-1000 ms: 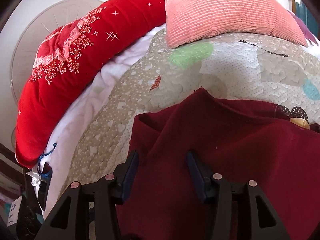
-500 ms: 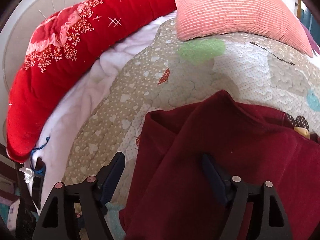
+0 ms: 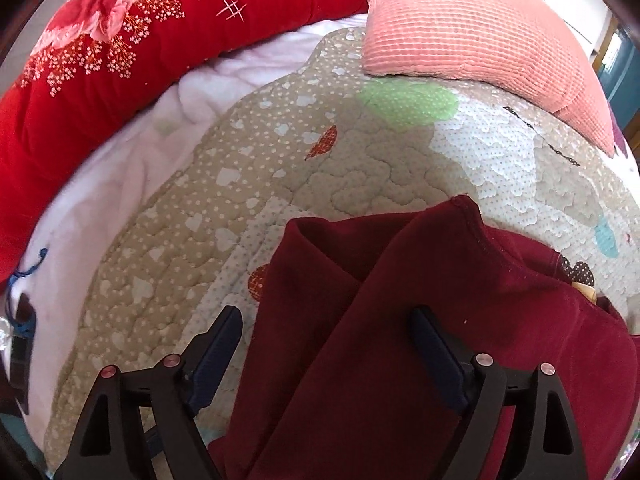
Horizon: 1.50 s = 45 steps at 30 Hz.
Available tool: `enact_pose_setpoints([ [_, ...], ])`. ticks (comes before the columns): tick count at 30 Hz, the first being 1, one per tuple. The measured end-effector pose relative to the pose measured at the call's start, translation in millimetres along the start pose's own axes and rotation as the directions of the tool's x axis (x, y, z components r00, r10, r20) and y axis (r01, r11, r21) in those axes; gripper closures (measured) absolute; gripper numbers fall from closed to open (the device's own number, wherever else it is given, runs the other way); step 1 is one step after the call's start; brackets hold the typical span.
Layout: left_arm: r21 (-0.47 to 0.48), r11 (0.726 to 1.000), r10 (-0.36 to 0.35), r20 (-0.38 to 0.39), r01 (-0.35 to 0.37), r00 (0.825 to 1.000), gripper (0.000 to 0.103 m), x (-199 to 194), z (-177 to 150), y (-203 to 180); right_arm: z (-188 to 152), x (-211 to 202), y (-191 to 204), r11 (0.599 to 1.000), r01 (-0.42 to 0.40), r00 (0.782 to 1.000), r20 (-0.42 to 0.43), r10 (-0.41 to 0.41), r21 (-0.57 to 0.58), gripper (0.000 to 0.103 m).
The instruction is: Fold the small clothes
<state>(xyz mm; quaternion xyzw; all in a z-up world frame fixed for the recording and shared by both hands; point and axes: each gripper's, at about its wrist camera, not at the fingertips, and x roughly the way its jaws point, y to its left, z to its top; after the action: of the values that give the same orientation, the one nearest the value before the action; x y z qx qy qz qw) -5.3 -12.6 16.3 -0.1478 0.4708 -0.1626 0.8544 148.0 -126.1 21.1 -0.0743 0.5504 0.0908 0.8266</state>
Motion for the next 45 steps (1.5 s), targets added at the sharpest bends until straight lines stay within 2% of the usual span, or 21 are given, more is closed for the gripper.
enact_pose_setpoints([
  [4, -0.003, 1.000, -0.001, 0.002, 0.001, 1.000, 0.023, 2, 3, -2, -1, 2, 1, 1.000, 0.008, 1.000, 0.009, -0.008, -0.020, 0.017],
  [6, -0.005, 1.000, -0.004, 0.005, 0.004, 1.000, 0.022, 4, 4, -4, -2, 0, 2, 0.999, 0.014, 1.000, 0.025, -0.012, -0.047, 0.026],
  [8, -0.003, 1.000, -0.003, 0.008, 0.003, 1.000, 0.021, 6, 6, -6, -6, -6, -3, 0.999, 0.006, 0.999, 0.047, -0.003, -0.053, 0.041],
  [11, -0.002, 1.000, -0.016, 0.015, 0.016, 1.000, 0.021, 11, 10, -11, -13, -18, -18, 0.997, -0.077, 0.994, 0.074, 0.078, -0.019, 0.056],
  [12, -0.001, 1.000, -0.024, 0.017, 0.024, 1.000, 0.021, 12, 10, -13, -14, -21, -24, 0.993, -0.122, 0.989, 0.081, 0.122, 0.001, 0.058],
  [14, 0.006, 0.998, -0.060, 0.018, 0.060, 0.998, 0.022, 16, 12, -19, -15, -24, -26, 0.987, -0.161, 0.983, 0.089, 0.159, 0.021, 0.062],
  [16, 0.028, 0.994, -0.108, 0.013, 0.108, 0.994, 0.029, 20, 12, -27, -16, -27, -24, 0.985, -0.170, 0.981, 0.096, 0.167, 0.020, 0.065],
  [17, 0.040, 0.992, -0.119, 0.008, 0.118, 0.993, 0.038, 21, 12, -31, -17, -29, -23, 0.985, -0.170, 0.981, 0.098, 0.168, 0.017, 0.068],
  [19, 0.059, 0.993, -0.107, 0.019, 0.106, 0.994, 0.047, 23, 12, -37, -20, -34, -20, 0.985, -0.170, 0.980, 0.109, 0.169, 0.005, 0.074],
  [20, 0.061, 0.991, -0.118, 0.027, 0.116, 0.993, 0.058, 23, 13, -39, -22, -38, -20, 0.985, -0.170, 0.979, 0.119, 0.168, 0.001, 0.077],
  [22, 0.040, 0.984, -0.173, 0.056, 0.171, 0.983, 0.065, 16, 16, -38, -25, -48, -21, 0.984, -0.180, 0.973, 0.142, 0.180, -0.008, 0.080],
  [24, 0.051, 0.977, -0.211, 0.083, 0.207, 0.974, 0.070, 9, 20, -40, -27, -55, -31, 0.975, -0.221, 0.963, 0.165, 0.215, 0.015, 0.080],
  [27, 0.076, 0.978, -0.201, 0.086, 0.195, 0.976, 0.071, 9, 21, -43, -30, -58, -54, 0.940, -0.329, 0.933, 0.185, 0.310, 0.085, 0.079],
  [28, 0.071, 0.979, -0.195, 0.083, 0.189, 0.977, 0.071, 10, 22, -42, -33, -59, -64, 0.919, -0.372, 0.918, 0.198, 0.344, 0.126, 0.073],
  [29, 0.056, 0.982, -0.184, 0.072, 0.181, 0.980, 0.071, 14, 23, -41, -37, -61, -72, 0.900, -0.406, 0.905, 0.210, 0.371, 0.160, 0.059],
  [31, 0.026, 0.984, -0.179, 0.054, 0.178, 0.982, 0.071, 22, 22, -38, -44, -64, -82, 0.877, -0.438, 0.890, 0.231, 0.393, 0.198, 0.055],
  [36, 0.004, 0.988, -0.157, 0.040, 0.157, 0.987, 0.071, 32, 21, -37, -68, -71, -94, 0.905, -0.379, 0.916, 0.223, 0.335, 0.196, 0.055],
  [39, 0.017, 0.991, -0.134, 0.047, 0.133, 0.990, 0.071, 36, 19, -41, -70, -69, -97, 0.895, -0.397, 0.910, 0.213, 0.355, 0.202, 0.055],
  [43, 0.028, 0.993, -0.113, 0.048, 0.112, 0.992, 0.071, 39, 17, -45, -51, -69, -83, 0.868, -0.452, 0.881, 0.251, 0.400, 0.203, 0.055],
  [44, 0.029, 0.993, -0.113, 0.047, 0.112, 0.992, 0.071, 37, 17, -36, -45, -66, -78, 0.869, -0.453, 0.881, 0.248, 0.402, 0.200, 0.055],
  [45, 0.030, 0.993, -0.114, 0.047, 0.113, 0.992, 0.071, 37, 17, -33, -39, -61, -72, 0.877, -0.437, 0.890, 0.236, 0.390, 0.199, 0.055],
])
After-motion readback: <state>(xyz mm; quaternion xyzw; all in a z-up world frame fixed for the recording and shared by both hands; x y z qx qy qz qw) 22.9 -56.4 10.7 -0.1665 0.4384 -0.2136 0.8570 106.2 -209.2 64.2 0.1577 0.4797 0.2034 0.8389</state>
